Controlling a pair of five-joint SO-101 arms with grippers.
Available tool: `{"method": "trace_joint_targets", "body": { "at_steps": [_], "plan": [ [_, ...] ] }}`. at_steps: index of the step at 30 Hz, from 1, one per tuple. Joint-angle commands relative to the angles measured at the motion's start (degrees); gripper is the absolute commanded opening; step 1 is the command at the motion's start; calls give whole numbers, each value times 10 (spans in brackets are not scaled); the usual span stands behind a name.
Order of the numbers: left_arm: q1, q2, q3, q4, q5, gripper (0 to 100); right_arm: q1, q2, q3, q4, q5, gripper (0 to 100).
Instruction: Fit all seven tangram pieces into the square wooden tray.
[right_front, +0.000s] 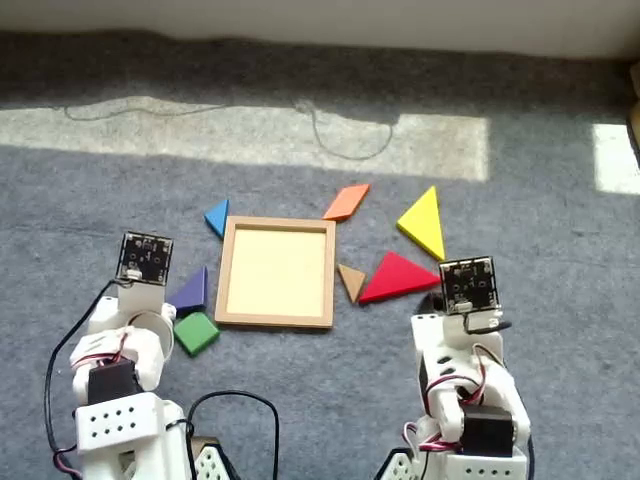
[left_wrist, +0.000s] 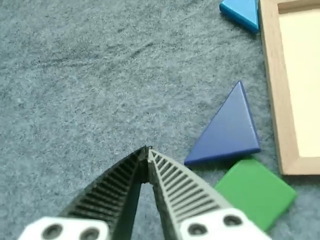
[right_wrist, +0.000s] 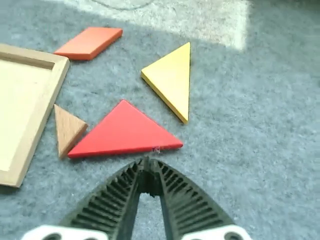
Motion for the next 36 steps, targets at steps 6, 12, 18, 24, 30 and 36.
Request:
{"method": "trace_joint_targets", "body": {
  "at_steps": [6, 12, 18, 24, 30, 36],
  "plan": [
    [-5, -7, -18, 18, 18, 263, -51, 317, -264, -15, -83, 114],
    [-5, -7, -17, 17, 17, 259, -51, 581, -436, -15, -120, 294],
    [-5, -7, -16, 17, 17, 259, -55, 803, -579, -15, -120, 295],
    [-5, -7, -15, 17, 17, 259, -82, 983, -713, -15, -119, 296],
    [-5, -7, -10, 17, 17, 259, -81, 1120, -819, -15, -119, 296],
    [7, -7, -9, 17, 16, 259, -72, 1206, -877, -15, -119, 296]
  ]
}}
